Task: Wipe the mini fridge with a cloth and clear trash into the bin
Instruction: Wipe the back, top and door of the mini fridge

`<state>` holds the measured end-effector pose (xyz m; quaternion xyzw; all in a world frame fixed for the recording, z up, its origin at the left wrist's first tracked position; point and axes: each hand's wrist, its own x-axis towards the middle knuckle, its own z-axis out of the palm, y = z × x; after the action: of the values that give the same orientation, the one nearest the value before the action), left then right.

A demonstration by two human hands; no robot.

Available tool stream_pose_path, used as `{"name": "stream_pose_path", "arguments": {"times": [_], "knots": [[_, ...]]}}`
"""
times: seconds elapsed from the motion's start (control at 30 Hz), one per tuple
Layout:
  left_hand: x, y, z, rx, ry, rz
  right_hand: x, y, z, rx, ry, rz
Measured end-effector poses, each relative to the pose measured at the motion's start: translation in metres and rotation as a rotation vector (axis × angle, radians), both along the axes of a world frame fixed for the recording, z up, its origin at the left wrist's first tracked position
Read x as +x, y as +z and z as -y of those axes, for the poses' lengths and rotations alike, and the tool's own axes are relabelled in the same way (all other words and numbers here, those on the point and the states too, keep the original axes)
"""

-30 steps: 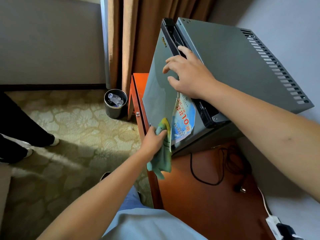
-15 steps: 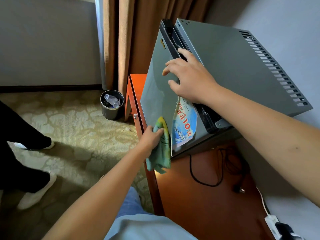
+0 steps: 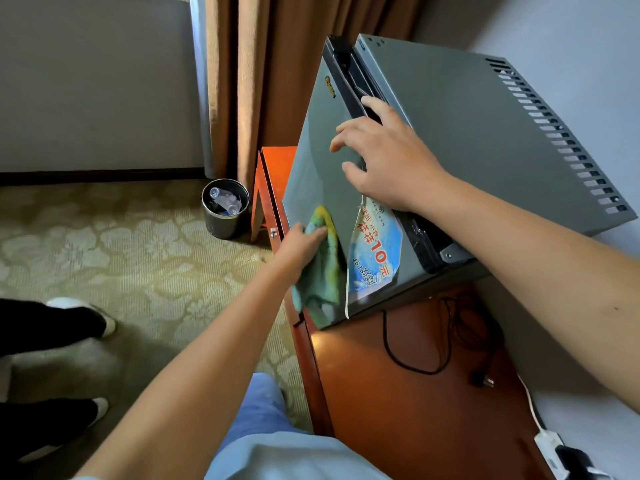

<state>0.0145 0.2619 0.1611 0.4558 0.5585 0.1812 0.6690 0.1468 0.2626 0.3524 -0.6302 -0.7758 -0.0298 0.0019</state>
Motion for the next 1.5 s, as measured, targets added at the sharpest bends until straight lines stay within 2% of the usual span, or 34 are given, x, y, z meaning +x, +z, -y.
{"name": "stream_pose_path", "arguments": {"times": [0.1, 0.23, 0.3, 0.37, 0.47, 0.53, 0.63, 0.77, 0.87, 0.93, 1.1, 1.2, 1.33, 1.43, 1.5], "knots": [[-0.009, 0.017, 0.012, 0.041, -0.077, 0.055, -0.001, 0.001, 0.002, -0.001, -0.004, -0.003], [0.0, 0.068, -0.025, 0.207, 0.098, 0.293, -0.005, 0.005, 0.005, -0.006, -0.005, -0.003], [0.007, 0.079, -0.046, 0.291, 0.17, 0.275, -0.006, 0.005, 0.005, -0.002, -0.002, 0.019], [0.012, 0.065, -0.059, 0.275, 0.193, 0.197, -0.004, 0.003, 0.003, 0.01, 0.007, 0.032], [0.008, 0.024, -0.054, 0.069, 0.138, 0.06, 0.0, 0.0, 0.0, 0.022, 0.018, 0.055], [0.003, 0.005, -0.043, -0.028, 0.025, 0.014, 0.001, -0.001, -0.002, 0.026, 0.012, 0.096], [-0.004, 0.015, -0.044, 0.065, -0.055, 0.047, 0.001, 0.0, -0.004, 0.039, -0.006, 0.11], [-0.004, 0.063, -0.091, 0.229, 0.059, 0.269, -0.002, 0.01, -0.019, 0.084, -0.005, 0.128], [0.005, 0.072, -0.127, 0.36, 0.135, 0.2, -0.008, 0.018, -0.04, 0.101, -0.065, 0.096], [0.008, 0.053, -0.138, 0.319, 0.119, 0.097, -0.009, 0.021, -0.053, 0.094, -0.106, 0.073], [-0.003, 0.002, -0.124, -0.054, -0.094, -0.016, -0.012, 0.025, -0.081, 0.038, -0.173, 0.063], [-0.005, 0.012, -0.131, 0.009, -0.101, 0.044, -0.016, 0.028, -0.097, 0.007, -0.207, 0.042], [0.003, 0.052, -0.168, 0.148, 0.054, 0.247, -0.021, 0.026, -0.118, 0.008, -0.257, -0.013], [0.009, 0.048, -0.179, 0.189, 0.086, 0.21, -0.027, 0.018, -0.128, 0.054, -0.312, -0.043], [0.005, 0.027, -0.176, 0.068, 0.063, 0.166, -0.031, 0.009, -0.128, 0.098, -0.333, -0.005]]}}
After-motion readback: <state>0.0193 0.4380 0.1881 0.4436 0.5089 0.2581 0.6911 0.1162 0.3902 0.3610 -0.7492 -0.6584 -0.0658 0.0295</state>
